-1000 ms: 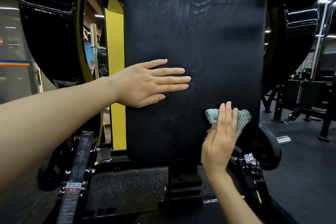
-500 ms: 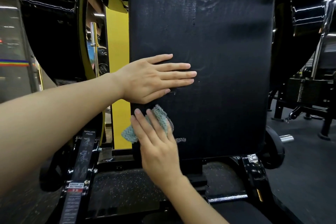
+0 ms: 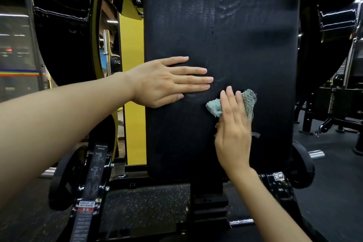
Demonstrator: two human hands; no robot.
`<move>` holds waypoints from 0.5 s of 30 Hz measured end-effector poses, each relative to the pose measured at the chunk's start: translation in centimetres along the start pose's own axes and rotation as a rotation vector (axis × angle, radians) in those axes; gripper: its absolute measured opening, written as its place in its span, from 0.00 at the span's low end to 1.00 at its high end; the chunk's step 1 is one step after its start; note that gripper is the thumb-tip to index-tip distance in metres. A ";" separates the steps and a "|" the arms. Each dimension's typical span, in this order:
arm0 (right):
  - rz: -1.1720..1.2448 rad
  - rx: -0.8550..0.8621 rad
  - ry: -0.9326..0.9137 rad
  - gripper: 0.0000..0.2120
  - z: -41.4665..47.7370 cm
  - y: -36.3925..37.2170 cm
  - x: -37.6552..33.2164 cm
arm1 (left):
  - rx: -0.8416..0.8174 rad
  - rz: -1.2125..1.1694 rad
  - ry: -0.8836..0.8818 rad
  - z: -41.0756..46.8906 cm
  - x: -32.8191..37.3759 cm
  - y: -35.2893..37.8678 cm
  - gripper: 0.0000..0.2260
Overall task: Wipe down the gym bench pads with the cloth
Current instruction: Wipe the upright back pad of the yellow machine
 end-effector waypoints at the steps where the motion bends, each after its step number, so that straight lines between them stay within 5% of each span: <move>1: 0.004 0.028 0.052 0.25 -0.1 0.2 -0.5 | 0.001 0.001 -0.002 0.0 -0.1 0.0 0.25; 6: 0.079 0.036 0.134 0.26 -1.9 2.4 -5.6 | 0.011 0.020 -0.016 0.1 -0.4 -0.2 0.25; 15: 0.060 -0.211 -0.354 0.31 -7.7 4.8 -11.1 | 0.019 0.054 -0.037 0.0 -0.3 -0.3 0.25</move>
Point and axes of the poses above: each hand's wrist, its own z-axis towards the middle knuckle, its own y-axis out of the palm, x = y × z, the point moved 5 cm from there along z, towards the middle knuckle, and after that the axes turned 2 degrees about -z, right-handed, at the moved point
